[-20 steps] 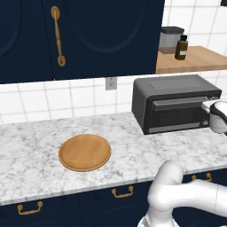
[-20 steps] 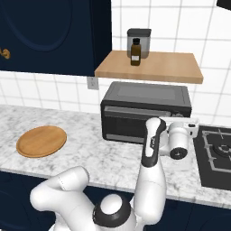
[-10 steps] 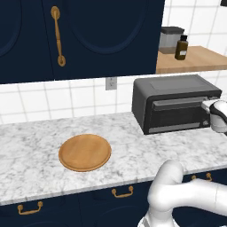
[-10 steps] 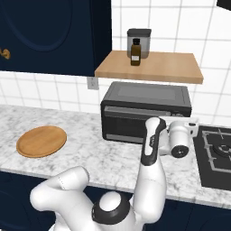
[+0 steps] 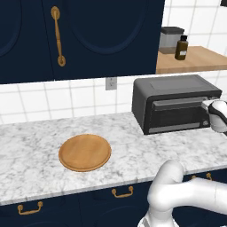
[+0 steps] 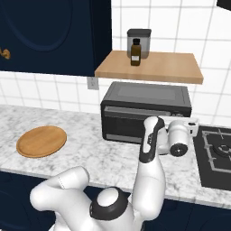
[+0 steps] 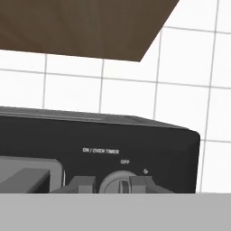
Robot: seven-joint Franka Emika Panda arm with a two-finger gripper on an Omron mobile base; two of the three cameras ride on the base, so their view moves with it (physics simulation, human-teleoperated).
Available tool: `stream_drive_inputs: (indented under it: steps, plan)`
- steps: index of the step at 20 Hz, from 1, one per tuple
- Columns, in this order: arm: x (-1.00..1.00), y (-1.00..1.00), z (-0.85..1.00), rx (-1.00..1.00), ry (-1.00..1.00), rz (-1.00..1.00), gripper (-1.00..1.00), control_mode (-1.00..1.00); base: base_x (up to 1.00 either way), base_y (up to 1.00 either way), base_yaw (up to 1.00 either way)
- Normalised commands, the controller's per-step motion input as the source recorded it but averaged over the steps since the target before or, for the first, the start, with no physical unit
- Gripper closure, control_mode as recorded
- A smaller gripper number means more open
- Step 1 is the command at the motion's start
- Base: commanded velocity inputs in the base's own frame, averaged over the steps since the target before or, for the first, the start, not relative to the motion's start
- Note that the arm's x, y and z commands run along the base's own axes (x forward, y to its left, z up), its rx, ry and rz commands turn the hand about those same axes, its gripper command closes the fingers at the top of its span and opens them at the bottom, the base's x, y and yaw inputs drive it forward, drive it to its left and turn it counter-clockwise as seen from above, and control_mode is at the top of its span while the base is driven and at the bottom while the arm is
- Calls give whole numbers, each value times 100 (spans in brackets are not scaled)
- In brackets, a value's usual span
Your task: Pick up the kebab skewer and baguette bread, and place them inside the toaster oven. Close the toaster oven door and start by setting the timer.
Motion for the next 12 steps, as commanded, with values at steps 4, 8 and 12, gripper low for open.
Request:
stream_drive_inputs:
  steps: [4,8,12]
  plan:
    - [9,20,-73,10,-7,-14,100,-100,0,0,0]
    - [15,21,-69,13,-9,-15,100,-100,0,0,0]
    - [22,21,-64,17,-9,-14,100,-100,0,0,0]
